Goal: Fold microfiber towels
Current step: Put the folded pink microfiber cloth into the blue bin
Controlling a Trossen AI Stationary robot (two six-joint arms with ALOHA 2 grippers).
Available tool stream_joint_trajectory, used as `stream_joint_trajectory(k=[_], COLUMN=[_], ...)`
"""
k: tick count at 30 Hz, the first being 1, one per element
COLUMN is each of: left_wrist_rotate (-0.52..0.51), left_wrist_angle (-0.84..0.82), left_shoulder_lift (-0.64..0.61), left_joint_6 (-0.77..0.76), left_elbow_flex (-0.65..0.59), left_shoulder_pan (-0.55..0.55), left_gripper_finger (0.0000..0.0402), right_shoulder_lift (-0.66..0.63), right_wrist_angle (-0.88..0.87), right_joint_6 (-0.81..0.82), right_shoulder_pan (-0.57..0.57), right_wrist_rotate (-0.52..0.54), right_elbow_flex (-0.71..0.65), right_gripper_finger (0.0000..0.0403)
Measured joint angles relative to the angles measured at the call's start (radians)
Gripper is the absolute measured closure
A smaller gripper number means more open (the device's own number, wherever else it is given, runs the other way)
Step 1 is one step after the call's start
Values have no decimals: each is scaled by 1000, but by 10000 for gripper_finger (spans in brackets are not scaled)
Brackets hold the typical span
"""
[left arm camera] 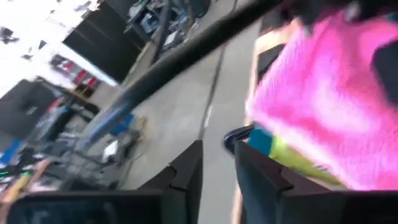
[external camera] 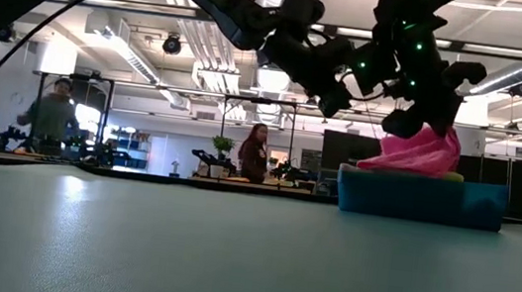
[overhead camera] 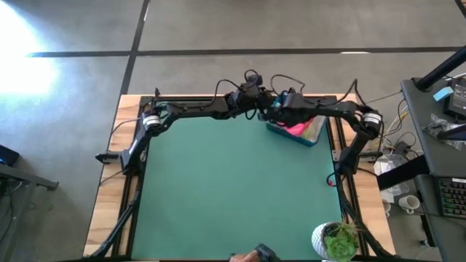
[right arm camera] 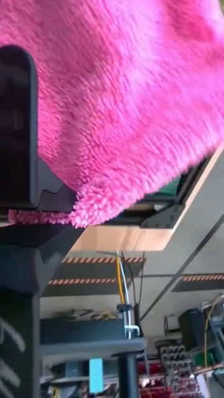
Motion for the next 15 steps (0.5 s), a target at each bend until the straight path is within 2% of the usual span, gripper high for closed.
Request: stream_joint_trajectory(k=[4, 8, 15], left_wrist_rotate=[-113, -219, -250], left_wrist_angle=[-3, -9, -103], left_shoulder_lift=[-1, -17, -73], left_joint_6=[5, 5, 4], left_elbow_flex=[10, 10, 3], left_shoulder_pan=[1, 1, 14], left_gripper_finger=[308, 305, 304], right_shoulder_lift=[-4, -9, -11], right_wrist_angle=[30, 94, 114], right_joint_6=[-37, -153, -202], right_shoulder_pan=[-11, -28, -56], right_wrist_rotate=[11, 18, 18], right_elbow_flex=[1, 1, 1], right_gripper_finger=[394, 394, 394])
